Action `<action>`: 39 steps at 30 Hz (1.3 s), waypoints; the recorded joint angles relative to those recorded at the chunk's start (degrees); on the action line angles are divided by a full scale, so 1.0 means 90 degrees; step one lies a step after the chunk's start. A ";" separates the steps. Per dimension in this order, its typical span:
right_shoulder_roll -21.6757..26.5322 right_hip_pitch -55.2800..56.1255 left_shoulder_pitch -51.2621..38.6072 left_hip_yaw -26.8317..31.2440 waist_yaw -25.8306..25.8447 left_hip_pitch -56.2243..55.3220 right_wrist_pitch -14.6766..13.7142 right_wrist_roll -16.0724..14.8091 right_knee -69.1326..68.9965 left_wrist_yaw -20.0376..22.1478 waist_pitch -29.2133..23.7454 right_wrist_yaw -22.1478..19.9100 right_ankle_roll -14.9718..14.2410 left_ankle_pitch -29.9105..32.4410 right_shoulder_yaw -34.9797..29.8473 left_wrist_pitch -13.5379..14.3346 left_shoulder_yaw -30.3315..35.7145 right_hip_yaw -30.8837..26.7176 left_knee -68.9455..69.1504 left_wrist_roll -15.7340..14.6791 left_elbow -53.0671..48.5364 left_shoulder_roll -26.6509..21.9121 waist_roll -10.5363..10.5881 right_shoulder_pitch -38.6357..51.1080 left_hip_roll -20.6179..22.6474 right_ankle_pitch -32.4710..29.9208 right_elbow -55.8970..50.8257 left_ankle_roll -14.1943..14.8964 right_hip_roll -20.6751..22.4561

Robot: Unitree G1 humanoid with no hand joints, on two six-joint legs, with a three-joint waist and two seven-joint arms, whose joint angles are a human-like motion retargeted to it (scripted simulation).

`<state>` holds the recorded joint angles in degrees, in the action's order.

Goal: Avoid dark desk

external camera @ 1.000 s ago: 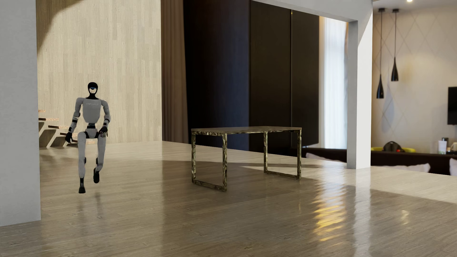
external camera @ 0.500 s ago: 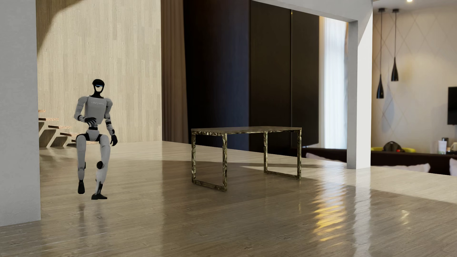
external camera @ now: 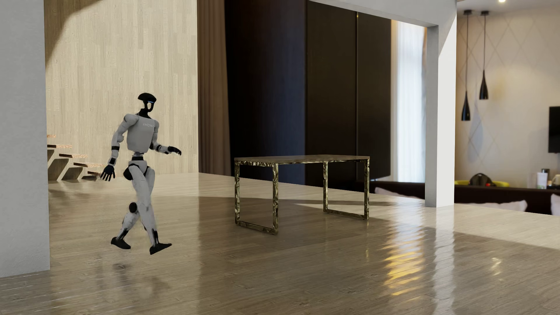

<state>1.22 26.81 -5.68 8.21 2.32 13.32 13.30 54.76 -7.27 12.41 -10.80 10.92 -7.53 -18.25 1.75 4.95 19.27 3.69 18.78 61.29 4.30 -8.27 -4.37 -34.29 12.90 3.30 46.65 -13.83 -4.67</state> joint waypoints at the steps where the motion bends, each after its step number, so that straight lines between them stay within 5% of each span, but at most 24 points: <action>1: 0.0061 0.0013 0.0162 -0.0126 0.0030 0.0193 0.0105 0.0138 -0.0322 0.0187 -0.0020 -0.0048 0.0065 0.0091 0.0035 -0.0102 -0.0072 -0.0179 0.0400 -0.0351 -0.0242 -0.0101 0.0010 0.0103 -0.0053 -0.0126 -0.0038 0.0043 0.0271; 3: -0.0059 -0.0110 0.0402 -0.0328 0.0096 0.0285 0.0267 0.0117 -0.1437 0.0095 -0.0040 -0.0465 0.0030 0.1108 0.0439 -0.0629 -0.0166 -0.0397 0.1638 -0.0489 0.0089 -0.0257 0.0102 0.0350 -0.0206 -0.1196 -0.0266 0.0386 0.0414; 5: -0.0183 -0.0118 0.0563 -0.0776 0.0123 -0.0693 0.0231 -0.0204 -0.2929 -0.0955 -0.0102 -0.0749 0.0467 0.2619 0.0822 -0.1582 -0.0158 0.0009 0.4414 0.0337 0.1099 -0.0255 0.0258 0.0750 -0.0534 -0.0202 -0.0388 0.2253 0.0134; 6: -0.0081 -0.0403 0.0707 -0.1141 0.0094 -0.1343 0.0209 -0.0181 -0.3174 -0.1327 -0.0116 -0.0667 0.0476 0.2935 0.0761 -0.2040 -0.0245 0.0222 0.5538 0.0735 0.1686 -0.0093 0.0354 0.1083 -0.1030 0.0263 -0.0354 0.2329 0.0029; 7: 0.0078 -0.0822 0.0892 -0.1421 0.0014 -0.1985 0.0239 -0.0098 -0.3146 -0.1366 -0.0117 -0.0639 0.0450 0.2566 0.0667 -0.2335 -0.0441 0.0394 0.6218 0.0912 0.2346 0.0145 0.0449 0.1476 -0.1481 0.0586 -0.0344 0.2010 -0.0053; 9: 0.0323 -0.1772 0.1277 -0.1902 -0.0222 -0.3168 0.0307 0.0018 -0.2629 -0.1242 -0.0092 -0.0939 0.0406 0.2209 0.0456 -0.2889 -0.1463 0.0682 0.6418 0.0294 0.3746 0.0660 0.0578 0.2232 -0.2198 0.0928 -0.0541 0.1705 -0.0092; 11: 0.0574 -0.2552 0.1694 -0.2160 -0.0452 -0.4215 0.0055 0.0012 -0.2111 -0.1547 -0.0050 -0.1352 0.0319 0.2086 0.0143 -0.3401 -0.2346 0.0902 0.5397 -0.0361 0.4666 0.0622 0.0616 0.2904 -0.2402 0.1217 -0.0979 0.1542 -0.0079; 12: 0.0734 -0.2899 0.1967 -0.2345 -0.0554 -0.4574 -0.0146 -0.0154 -0.1871 -0.1767 -0.0029 -0.1438 0.0260 0.2022 0.0024 -0.3413 -0.2349 0.1003 0.4470 -0.0280 0.4819 0.0403 0.0621 0.3253 -0.2517 0.1382 -0.1221 0.1490 -0.0055; 15: 0.1136 -0.4137 0.2803 -0.3058 -0.0816 -0.4556 -0.0598 -0.1155 -0.0959 -0.2171 -0.0003 -0.1564 -0.0007 0.2214 0.0150 -0.2447 -0.2045 0.1428 -0.0258 0.0387 0.4796 -0.0446 0.0659 0.3715 -0.2241 0.1787 -0.2352 0.1608 -0.0020; 17: 0.1228 -0.4794 0.3082 -0.3239 -0.0903 -0.4658 -0.0756 -0.1712 -0.0997 -0.2361 -0.0032 -0.1832 -0.0228 0.1857 0.0456 -0.2465 -0.2440 0.1819 -0.1339 0.0426 0.4747 -0.0634 0.0667 0.3584 -0.1890 0.2116 -0.3065 0.1645 -0.0065; 18: 0.1210 -0.5081 0.3101 -0.3497 -0.0906 -0.4617 -0.0768 -0.1886 -0.1305 -0.2381 -0.0042 -0.1923 -0.0315 0.2138 0.0671 -0.2582 -0.2608 0.2021 -0.0922 0.0477 0.4738 -0.0634 0.0646 0.3375 -0.1807 0.2092 -0.3271 0.1481 -0.0103; 19: 0.1182 -0.5289 0.3073 -0.3504 -0.0926 -0.4636 -0.0669 -0.1888 -0.1603 -0.2353 -0.0060 -0.1879 -0.0319 0.2221 0.0799 -0.2748 -0.2750 0.2096 -0.0388 0.0542 0.4714 -0.0512 0.0592 0.3142 -0.1678 0.1743 -0.3350 0.0716 -0.0208; 21: 0.1100 -0.5026 0.3074 -0.3675 -0.0946 -0.4378 -0.0255 -0.1434 -0.3374 -0.1953 -0.0092 -0.1442 0.0040 0.2841 0.0653 -0.2854 -0.3056 0.2070 0.0297 0.0520 0.4502 -0.0044 0.0422 0.2834 -0.1588 0.0399 -0.2975 -0.0019 -0.0702; 23: 0.1020 -0.3870 0.2770 -0.3482 -0.0830 -0.4037 0.0143 -0.0603 -0.6075 -0.1331 -0.0155 -0.0797 0.0599 0.2131 0.0248 -0.2893 -0.3146 0.1619 0.0864 0.0387 0.4456 0.0521 0.0190 0.2598 -0.1161 -0.0721 -0.2131 -0.0034 -0.1417; 26: 0.0611 -0.1575 0.1639 -0.2785 -0.0589 -0.2903 0.0259 0.0181 -0.8112 -0.0688 -0.0191 -0.0117 0.0734 0.1549 -0.0151 -0.2754 -0.2610 0.0349 0.0411 0.0638 0.4604 0.1072 0.0059 0.2119 -0.0416 -0.0102 -0.1071 0.0056 -0.1214; 28: 0.0301 -0.0444 0.1007 -0.2166 -0.0393 -0.2157 0.0042 0.0123 -0.7739 -0.0715 -0.0142 0.0040 0.0922 0.1247 -0.0073 -0.2000 -0.2060 0.0079 0.0080 0.0360 0.4117 0.1357 0.0067 0.1582 -0.0118 -0.0042 -0.1015 0.0135 -0.1278; 31: 0.0007 0.0298 0.0647 -0.1294 -0.0076 -0.1241 -0.0334 -0.0169 -0.4768 -0.0863 -0.0097 -0.0070 0.1164 0.0595 0.0043 -0.0138 -0.0632 0.0534 -0.0058 -0.0905 0.1876 0.1242 0.0001 0.0984 0.0126 -0.0092 -0.1164 0.0251 -0.1478; 33: -0.0068 0.0081 0.0618 -0.0958 0.0013 -0.0588 -0.0374 -0.0154 -0.1367 -0.0890 -0.0075 -0.0120 0.0691 0.0211 -0.0037 0.0697 0.0254 0.0626 -0.0283 -0.2820 -0.0126 0.1104 -0.0047 0.0785 0.0093 -0.0149 -0.1110 0.0315 -0.0780; 34: -0.0039 0.0004 0.0510 -0.0925 0.0007 -0.0272 -0.0366 -0.0050 -0.0296 -0.0882 -0.0071 -0.0083 0.0206 0.0044 -0.0136 0.0883 0.0713 0.0665 -0.0308 -0.3934 -0.1066 0.1014 -0.0045 0.0740 0.0028 -0.0032 -0.1059 0.0351 -0.0410; 35: 0.0016 -0.0004 0.0328 -0.0987 -0.0009 -0.0052 -0.0347 0.0101 -0.0139 -0.0836 -0.0075 -0.0025 0.0126 -0.0042 -0.0236 0.0948 0.1086 0.0842 -0.0105 -0.4852 -0.1915 0.0913 -0.0032 0.0742 -0.0046 0.0064 -0.0994 0.0424 -0.0164; 36: 0.0025 0.0005 0.0088 -0.1064 -0.0004 0.0160 -0.0287 0.0182 -0.0594 -0.0868 -0.0083 0.0005 0.0530 0.0104 -0.0225 0.0919 0.1366 0.0671 0.0247 -0.5539 -0.2624 0.0830 0.0005 0.0774 -0.0128 -0.0263 -0.0947 0.0496 0.0057; 38: -0.0096 -0.0136 -0.0423 -0.1177 0.0038 0.0293 -0.0034 0.0266 -0.1617 -0.0954 -0.0094 -0.0318 0.1059 0.1107 0.0012 0.0619 0.1649 0.0392 0.1392 -0.6326 -0.3531 0.0724 0.0137 0.0812 -0.0364 -0.1182 -0.0982 0.0683 0.0245; 39: -0.0199 -0.0107 -0.0691 -0.1247 0.0072 -0.0098 0.0040 0.0180 -0.2423 -0.0932 -0.0120 -0.0562 0.1118 0.1785 0.0193 0.0481 0.1748 0.0570 0.2731 -0.6550 -0.3750 0.0705 0.0225 0.0809 -0.0552 -0.0696 -0.1062 0.1172 0.0135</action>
<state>-0.58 25.84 -11.90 -3.01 2.97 12.43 13.66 56.38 -29.08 4.03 -11.88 5.86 2.52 -2.18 3.49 9.28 35.00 8.82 43.36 2.34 -29.45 -1.92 -2.35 -27.01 7.93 -2.97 37.09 -3.29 -3.46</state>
